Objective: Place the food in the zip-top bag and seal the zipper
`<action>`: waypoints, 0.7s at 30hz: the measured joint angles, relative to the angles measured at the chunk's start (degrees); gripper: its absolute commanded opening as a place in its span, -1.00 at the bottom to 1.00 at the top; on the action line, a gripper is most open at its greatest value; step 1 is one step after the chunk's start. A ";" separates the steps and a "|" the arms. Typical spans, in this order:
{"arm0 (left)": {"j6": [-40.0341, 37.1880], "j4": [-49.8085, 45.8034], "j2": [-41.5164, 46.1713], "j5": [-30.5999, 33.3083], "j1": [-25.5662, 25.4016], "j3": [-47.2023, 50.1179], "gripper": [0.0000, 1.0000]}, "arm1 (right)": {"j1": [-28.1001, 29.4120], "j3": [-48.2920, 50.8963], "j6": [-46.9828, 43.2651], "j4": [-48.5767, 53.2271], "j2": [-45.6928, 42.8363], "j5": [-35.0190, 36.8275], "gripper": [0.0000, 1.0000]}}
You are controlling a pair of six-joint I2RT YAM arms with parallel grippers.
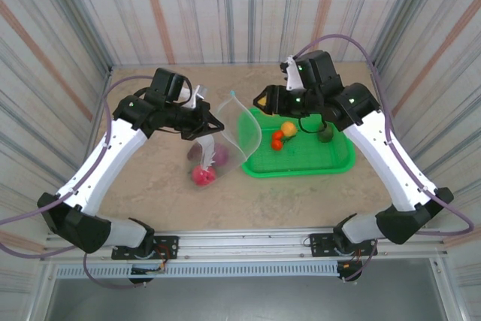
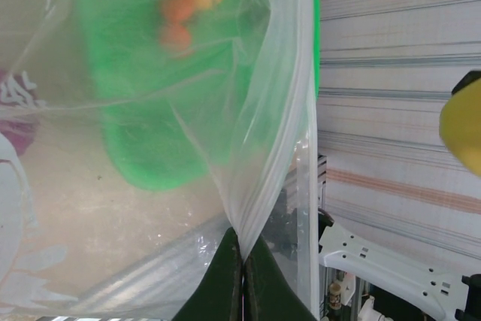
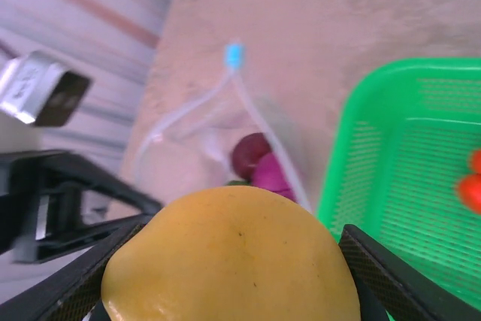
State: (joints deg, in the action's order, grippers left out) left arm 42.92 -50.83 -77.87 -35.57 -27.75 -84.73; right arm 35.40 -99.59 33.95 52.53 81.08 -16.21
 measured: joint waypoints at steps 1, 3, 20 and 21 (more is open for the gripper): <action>0.44 0.39 0.00 -0.42 0.00 0.00 -1.00 | 1.03 -0.70 -0.02 -0.13 1.11 -0.66 0.35; 1.01 0.92 0.00 -0.96 0.00 0.00 -1.00 | 3.04 -2.12 -0.04 0.13 3.80 -1.31 0.35; 4.13 1.42 2.10 -3.06 0.28 -0.35 -1.00 | 9.29 -5.44 2.95 5.09 16.26 3.96 0.71; 4.11 1.46 2.21 -3.08 0.35 -0.35 -1.00 | 9.38 -5.60 2.95 5.16 16.26 4.09 0.72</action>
State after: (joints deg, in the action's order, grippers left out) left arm 47.03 -49.36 -75.66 -38.65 -27.40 -85.08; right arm 44.77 -105.19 36.91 57.69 97.34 -12.12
